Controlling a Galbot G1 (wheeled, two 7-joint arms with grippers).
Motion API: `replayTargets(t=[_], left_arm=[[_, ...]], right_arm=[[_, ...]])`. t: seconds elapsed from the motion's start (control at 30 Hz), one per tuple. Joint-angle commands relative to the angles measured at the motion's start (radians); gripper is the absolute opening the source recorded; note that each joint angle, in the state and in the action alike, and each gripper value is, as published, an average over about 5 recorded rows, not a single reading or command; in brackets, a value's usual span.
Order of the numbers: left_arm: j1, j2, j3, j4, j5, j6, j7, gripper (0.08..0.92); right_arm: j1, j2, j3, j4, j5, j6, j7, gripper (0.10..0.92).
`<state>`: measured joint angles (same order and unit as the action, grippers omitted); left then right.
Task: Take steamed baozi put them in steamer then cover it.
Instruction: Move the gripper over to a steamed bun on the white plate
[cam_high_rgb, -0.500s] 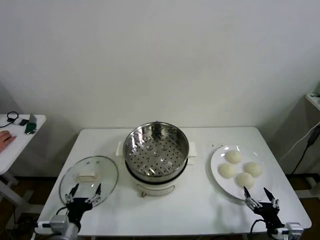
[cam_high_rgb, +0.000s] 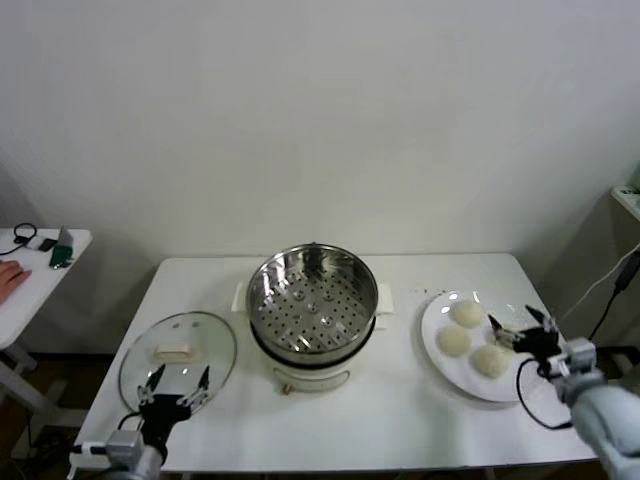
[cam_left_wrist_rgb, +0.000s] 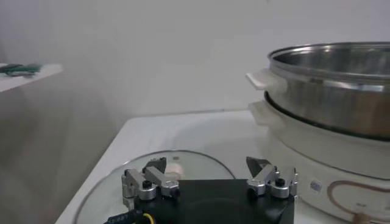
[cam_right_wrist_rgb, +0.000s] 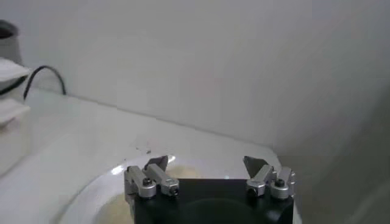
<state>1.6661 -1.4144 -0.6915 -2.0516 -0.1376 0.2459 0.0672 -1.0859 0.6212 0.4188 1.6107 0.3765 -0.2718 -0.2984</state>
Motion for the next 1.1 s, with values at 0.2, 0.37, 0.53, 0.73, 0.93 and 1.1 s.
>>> replayTargets(t=[0.2, 0.37, 0.53, 0.73, 0.93, 1.1], left_arm=[[0.006, -0.002, 0.006, 0.001, 0.017, -0.009, 0.016, 0.823], [0.007, 0.000, 0.001, 0.009, 0.023, -0.011, 0.023, 0.823], [0.006, 0.006, -0.007, 0.015, 0.026, -0.012, 0.029, 0.823], [0.001, 0.008, -0.014, 0.016, 0.025, -0.010, 0.033, 0.823], [0.002, 0.005, -0.015, 0.027, 0.022, -0.019, 0.035, 0.823], [0.002, 0.011, -0.026, 0.041, 0.011, -0.027, 0.037, 0.823]], right_arm=[[1.037, -0.245, -0.998, -0.466, -0.371, 0.302, -0.796, 0.823], [1.310, -0.153, -1.314, -0.574, -0.378, 0.356, -0.889, 0.823], [1.394, -0.050, -1.427, -0.670, -0.329, 0.350, -0.909, 0.823], [1.364, 0.078, -1.430, -0.785, -0.319, 0.343, -0.904, 0.823], [1.290, 0.196, -1.377, -0.890, -0.350, 0.353, -0.882, 0.823], [1.238, 0.260, -1.349, -0.935, -0.369, 0.361, -0.871, 0.823]])
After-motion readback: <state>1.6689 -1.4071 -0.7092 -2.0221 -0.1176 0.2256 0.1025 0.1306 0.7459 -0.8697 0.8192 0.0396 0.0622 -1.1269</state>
